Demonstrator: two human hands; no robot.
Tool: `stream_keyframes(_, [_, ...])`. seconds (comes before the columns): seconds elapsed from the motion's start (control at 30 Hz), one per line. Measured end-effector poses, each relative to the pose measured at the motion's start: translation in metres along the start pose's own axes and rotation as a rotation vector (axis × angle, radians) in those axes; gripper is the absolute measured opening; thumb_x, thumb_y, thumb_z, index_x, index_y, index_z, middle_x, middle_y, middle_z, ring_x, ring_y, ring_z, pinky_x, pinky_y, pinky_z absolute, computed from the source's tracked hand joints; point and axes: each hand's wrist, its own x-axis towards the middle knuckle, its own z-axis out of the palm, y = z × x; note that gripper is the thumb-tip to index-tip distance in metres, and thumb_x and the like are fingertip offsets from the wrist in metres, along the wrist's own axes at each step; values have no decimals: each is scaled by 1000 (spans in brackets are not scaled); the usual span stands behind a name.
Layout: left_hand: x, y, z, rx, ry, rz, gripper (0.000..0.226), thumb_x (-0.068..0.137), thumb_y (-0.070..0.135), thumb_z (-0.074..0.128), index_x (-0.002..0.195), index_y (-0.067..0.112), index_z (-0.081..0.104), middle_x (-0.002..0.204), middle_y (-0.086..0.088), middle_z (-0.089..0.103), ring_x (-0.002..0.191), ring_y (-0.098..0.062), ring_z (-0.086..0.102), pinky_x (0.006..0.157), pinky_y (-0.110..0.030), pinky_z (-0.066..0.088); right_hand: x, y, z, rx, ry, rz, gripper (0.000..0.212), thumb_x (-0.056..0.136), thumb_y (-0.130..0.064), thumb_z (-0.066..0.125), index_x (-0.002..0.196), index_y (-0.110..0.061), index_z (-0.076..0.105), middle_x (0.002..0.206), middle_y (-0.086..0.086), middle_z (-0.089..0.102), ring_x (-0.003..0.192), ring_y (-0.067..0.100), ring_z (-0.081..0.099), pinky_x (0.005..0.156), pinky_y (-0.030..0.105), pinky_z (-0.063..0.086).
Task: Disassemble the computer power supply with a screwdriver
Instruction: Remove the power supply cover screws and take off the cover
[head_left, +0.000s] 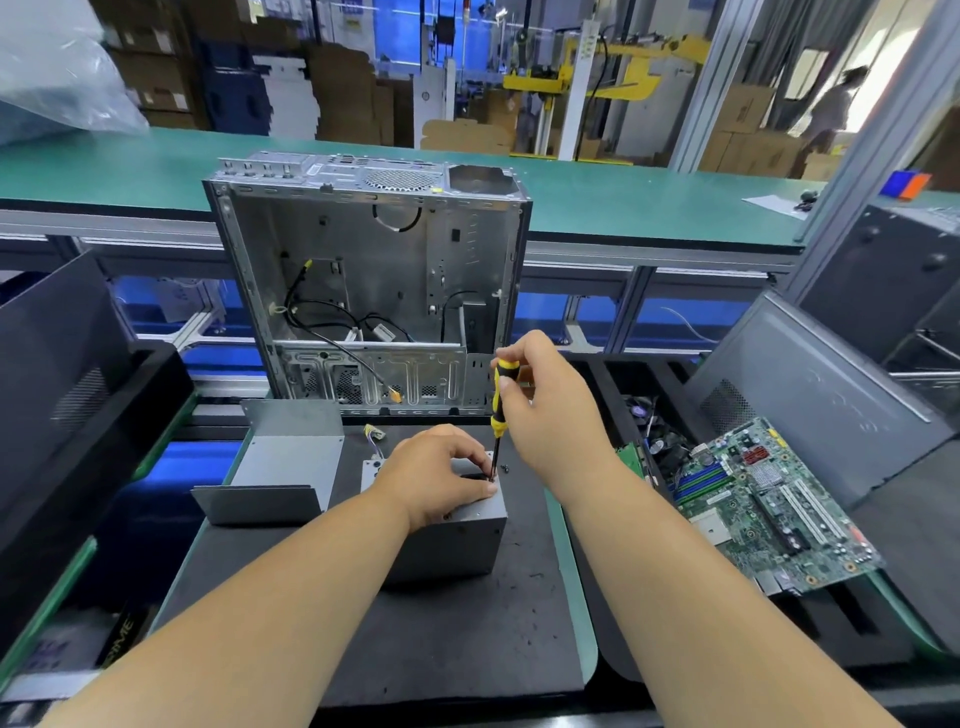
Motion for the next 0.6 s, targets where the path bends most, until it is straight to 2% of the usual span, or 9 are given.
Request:
stream_keyframes(0.03, [0,0,0,3,4,4,15,68,35,84,72,42,71,98,20,65,99,2,59,98,-34,46,-1,0,1,3,27,-27,12,95,-19,62,96,-25,51,95,-9,59,85,13,60,75,42,57])
stream_keyframes(0.1, [0,-1,1,6,13,13,14,68,35,85,72,40,72,98,21,64,98,3,59,98,-33,46,-1,-1,2,-37,93,-95,22,86,-30,74,90,-24,53,92,-9,52,85,9,54,73,30,54])
stream_keyframes(0.13, [0,-1,2,2,19,18,14,68,34,85,72,39,72,98,21,65,98,3,59,98,-33,46,-1,-1,3,-57,120,-114,26,83,-32,78,88,-24,53,92,-9,49,84,7,51,71,24,50])
stream_keyframes(0.2, [0,-2,2,-4,21,23,15,68,34,85,72,39,72,98,20,65,99,3,59,99,-33,46,0,-2,3,-56,151,-109,25,82,-28,79,86,-23,55,90,-10,47,80,7,50,69,21,47])
stream_keyframes(0.37, [0,-3,1,6,14,23,18,67,39,83,78,45,71,97,22,64,99,2,59,97,-33,47,1,0,1,-8,136,-31,13,90,-17,70,95,-25,62,91,-13,57,84,5,59,78,35,55])
stream_keyframes(0.5, [0,-2,1,9,5,18,17,66,40,81,77,47,70,97,22,64,99,2,59,97,-34,48,0,0,-1,-4,48,31,23,98,-9,55,107,-31,55,101,-10,65,90,9,62,79,39,58])
stream_keyframes(0.6, [-1,-2,1,5,6,15,16,66,40,82,75,46,70,98,21,65,99,2,60,96,-34,48,-4,-1,1,11,15,23,23,100,-9,49,107,-31,52,102,-7,65,86,11,61,75,43,58])
